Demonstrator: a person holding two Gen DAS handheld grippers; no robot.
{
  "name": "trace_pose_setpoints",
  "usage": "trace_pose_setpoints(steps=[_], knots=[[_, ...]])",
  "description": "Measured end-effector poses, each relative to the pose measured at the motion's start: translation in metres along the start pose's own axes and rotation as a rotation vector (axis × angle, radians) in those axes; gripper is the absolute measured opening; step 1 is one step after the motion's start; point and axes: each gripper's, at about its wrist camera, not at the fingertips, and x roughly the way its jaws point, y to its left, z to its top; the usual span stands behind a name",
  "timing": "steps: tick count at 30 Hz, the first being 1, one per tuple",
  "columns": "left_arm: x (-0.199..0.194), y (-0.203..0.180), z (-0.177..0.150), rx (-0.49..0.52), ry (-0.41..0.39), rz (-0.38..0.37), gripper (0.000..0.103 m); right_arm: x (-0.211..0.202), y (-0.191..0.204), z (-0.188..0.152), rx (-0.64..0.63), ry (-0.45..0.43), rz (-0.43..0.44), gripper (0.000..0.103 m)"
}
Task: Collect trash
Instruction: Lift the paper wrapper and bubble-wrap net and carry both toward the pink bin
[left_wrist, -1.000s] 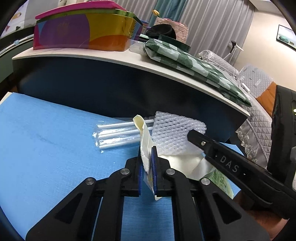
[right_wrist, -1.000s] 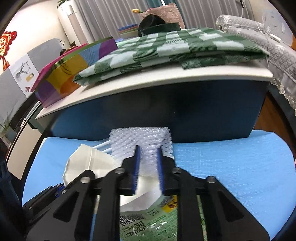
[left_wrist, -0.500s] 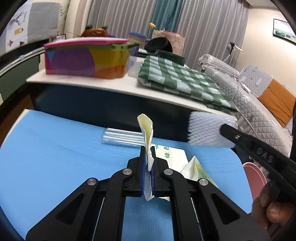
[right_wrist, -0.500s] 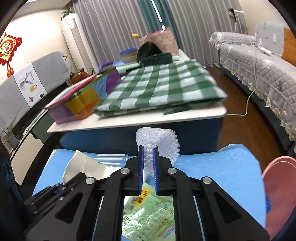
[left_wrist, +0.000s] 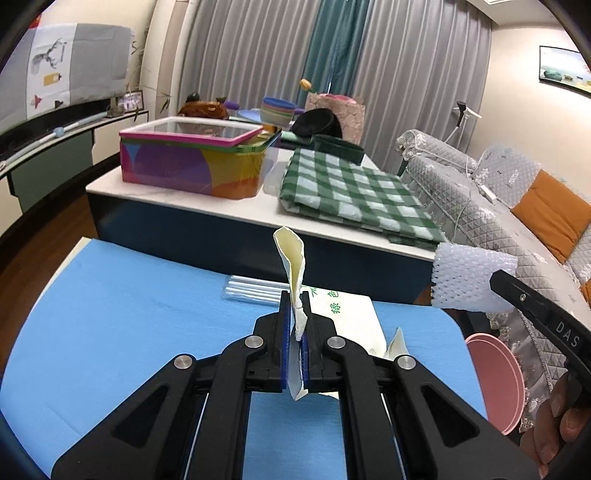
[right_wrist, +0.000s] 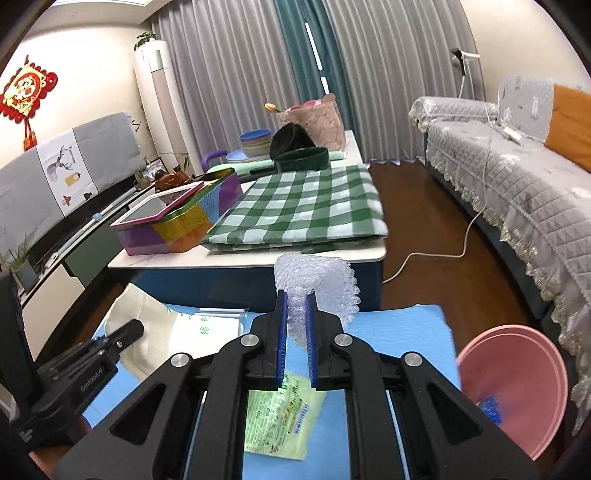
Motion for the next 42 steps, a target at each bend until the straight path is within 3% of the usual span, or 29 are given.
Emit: trace_pose_setpoints(steps=[19,42], knots=[[-0.043,-0.029,0.008,0.033,-0.054,-0.050,0.005,-0.066,-0.013,0.003,-0.057,-0.060,-0.070,0.010],[-0.032,-0.069,-0.003,0.090,-0.025,-0.104,0.005,-0.086,-0.062,-0.001,-0.036,-0.055,-0.161,0.010]])
